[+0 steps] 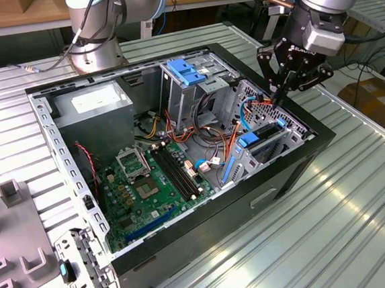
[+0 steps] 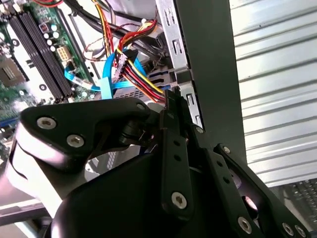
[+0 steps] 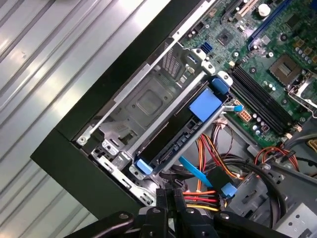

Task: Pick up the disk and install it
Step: 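Insert the first disk wire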

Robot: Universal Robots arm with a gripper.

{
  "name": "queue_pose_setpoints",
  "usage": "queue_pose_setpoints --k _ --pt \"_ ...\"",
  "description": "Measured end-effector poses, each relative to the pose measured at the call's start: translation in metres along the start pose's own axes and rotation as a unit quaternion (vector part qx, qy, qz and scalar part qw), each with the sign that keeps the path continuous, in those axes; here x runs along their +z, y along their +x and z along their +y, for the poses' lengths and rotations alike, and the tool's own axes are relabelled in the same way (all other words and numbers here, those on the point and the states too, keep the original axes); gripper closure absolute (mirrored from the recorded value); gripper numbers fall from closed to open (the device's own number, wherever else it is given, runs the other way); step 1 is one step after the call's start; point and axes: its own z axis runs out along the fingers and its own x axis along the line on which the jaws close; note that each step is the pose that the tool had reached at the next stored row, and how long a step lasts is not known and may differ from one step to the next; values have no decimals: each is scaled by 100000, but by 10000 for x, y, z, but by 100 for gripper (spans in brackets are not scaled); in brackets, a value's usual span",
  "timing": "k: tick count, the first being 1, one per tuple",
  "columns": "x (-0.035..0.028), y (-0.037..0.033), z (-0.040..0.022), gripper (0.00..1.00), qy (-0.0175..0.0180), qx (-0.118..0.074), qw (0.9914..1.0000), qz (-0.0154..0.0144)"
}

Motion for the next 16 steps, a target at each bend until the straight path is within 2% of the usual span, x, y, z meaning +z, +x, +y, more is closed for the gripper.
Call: queue_pose_setpoints --k 4,7,9,11,13,15,16 --pt "9 0 -1 84 -35 3380 99943 26" --pt "15 0 -1 84 -60 5759 99834 49" --pt "18 0 -1 84 -83 7483 99720 67" --pt "21 0 -1 84 -104 9333 99563 83" --pt "23 0 -1 84 -128 11587 99326 102" --pt "25 -1 0 84 -141 13035 99147 112" --pt "26 -1 1 84 -143 13405 99097 111"
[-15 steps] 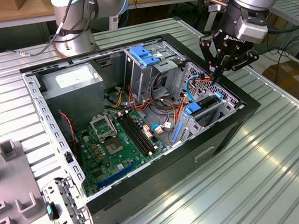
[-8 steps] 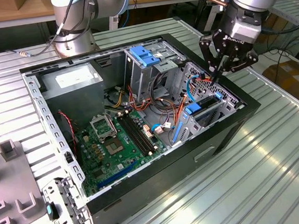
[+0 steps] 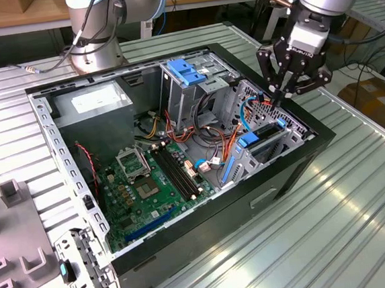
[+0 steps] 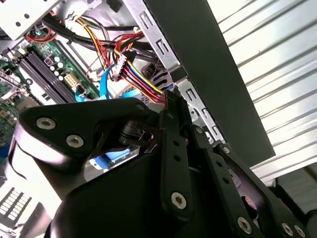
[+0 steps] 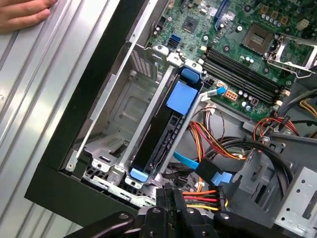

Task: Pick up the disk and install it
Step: 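Insert the first disk wire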

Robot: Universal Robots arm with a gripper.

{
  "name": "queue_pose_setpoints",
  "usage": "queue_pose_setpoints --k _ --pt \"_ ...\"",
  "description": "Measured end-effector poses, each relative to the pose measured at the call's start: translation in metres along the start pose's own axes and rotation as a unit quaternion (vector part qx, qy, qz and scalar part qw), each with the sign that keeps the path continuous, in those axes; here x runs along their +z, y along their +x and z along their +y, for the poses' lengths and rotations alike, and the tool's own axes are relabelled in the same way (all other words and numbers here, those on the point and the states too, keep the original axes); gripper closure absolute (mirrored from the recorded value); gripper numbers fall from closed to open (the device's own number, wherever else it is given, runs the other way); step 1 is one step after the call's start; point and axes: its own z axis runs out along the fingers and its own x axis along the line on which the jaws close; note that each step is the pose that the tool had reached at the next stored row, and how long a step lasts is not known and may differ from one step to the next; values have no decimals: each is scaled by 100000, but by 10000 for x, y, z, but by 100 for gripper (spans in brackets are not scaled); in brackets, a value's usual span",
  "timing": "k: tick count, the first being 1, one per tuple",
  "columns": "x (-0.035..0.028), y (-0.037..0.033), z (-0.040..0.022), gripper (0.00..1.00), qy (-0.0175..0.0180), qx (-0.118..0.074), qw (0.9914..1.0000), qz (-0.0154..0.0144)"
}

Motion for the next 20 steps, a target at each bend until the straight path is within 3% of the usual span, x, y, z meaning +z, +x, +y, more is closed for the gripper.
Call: queue_pose_setpoints --k 5,9,12,20 --pt "-1 -33 68 84 -18 1261 99992 16" --pt "1 -33 68 84 -50 4419 99902 44" --pt "6 -33 68 84 -107 9366 99560 94" --pt "15 -44 88 84 -155 13851 99036 129"
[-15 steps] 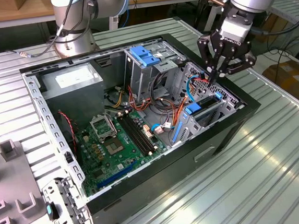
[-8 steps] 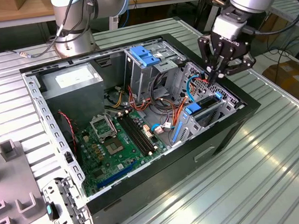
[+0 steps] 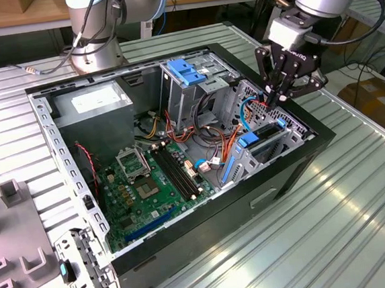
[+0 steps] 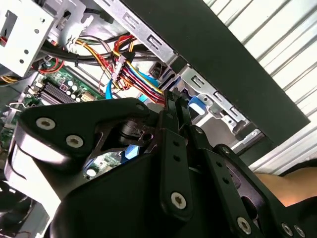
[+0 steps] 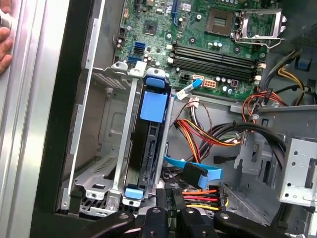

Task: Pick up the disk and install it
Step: 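Insert the first disk wire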

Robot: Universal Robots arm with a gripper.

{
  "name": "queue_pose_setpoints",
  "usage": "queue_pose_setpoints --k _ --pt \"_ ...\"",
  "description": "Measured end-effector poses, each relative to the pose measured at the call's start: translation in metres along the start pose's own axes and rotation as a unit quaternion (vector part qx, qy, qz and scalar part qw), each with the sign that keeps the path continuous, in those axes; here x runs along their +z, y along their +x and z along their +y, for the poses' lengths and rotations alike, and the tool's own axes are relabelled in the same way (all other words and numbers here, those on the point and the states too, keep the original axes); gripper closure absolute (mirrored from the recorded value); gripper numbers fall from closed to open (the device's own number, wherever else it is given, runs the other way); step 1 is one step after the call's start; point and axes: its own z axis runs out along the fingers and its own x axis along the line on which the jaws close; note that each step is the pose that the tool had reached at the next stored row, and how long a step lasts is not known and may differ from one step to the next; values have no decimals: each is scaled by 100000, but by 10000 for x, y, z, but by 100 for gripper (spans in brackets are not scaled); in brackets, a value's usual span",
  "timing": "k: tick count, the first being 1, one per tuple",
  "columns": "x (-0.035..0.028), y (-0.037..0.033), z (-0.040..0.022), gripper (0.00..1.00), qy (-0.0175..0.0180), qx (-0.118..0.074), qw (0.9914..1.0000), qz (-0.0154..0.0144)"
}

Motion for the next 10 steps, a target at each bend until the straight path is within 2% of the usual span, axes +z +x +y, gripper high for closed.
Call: queue_pose_setpoints --k 3,5,8,10 --pt "1 -10 41 84 -6 178 100000 16" --pt "2 -10 41 84 -24 2003 99980 34" --pt "5 -11 41 84 -59 5140 99868 63" --pt "9 -11 41 84 -75 6557 99785 73"
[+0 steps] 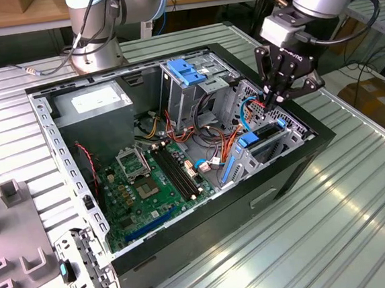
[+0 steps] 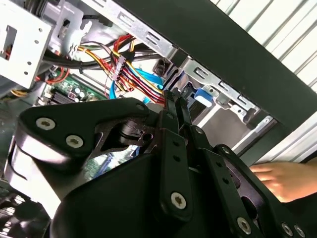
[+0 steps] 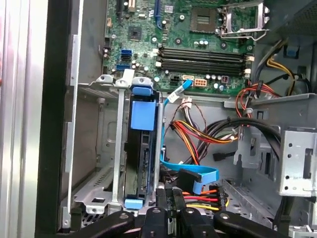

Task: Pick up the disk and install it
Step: 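Insert the first disk wire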

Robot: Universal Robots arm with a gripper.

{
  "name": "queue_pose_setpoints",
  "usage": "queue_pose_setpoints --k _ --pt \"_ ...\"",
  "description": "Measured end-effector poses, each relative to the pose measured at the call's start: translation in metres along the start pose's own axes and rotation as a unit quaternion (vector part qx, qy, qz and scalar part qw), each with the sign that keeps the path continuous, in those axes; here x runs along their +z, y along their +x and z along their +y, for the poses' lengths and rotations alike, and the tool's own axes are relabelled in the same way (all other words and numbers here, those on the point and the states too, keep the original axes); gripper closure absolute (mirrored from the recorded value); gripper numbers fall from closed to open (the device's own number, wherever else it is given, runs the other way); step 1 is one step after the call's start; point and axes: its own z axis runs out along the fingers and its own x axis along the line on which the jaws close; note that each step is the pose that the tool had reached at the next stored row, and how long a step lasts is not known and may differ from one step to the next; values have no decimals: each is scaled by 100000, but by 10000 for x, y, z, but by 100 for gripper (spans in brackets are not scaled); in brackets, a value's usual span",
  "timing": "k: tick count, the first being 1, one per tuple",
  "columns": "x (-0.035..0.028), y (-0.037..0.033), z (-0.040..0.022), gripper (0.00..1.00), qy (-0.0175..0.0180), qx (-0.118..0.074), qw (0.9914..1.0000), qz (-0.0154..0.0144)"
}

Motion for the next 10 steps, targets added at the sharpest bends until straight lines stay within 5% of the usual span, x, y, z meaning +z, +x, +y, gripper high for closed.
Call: queue_pose_setpoints --k 6,10 --pt "24 3 7 84 -23 1828 99983 56" --pt "48 40 8 84 -604 3031 99952 55"
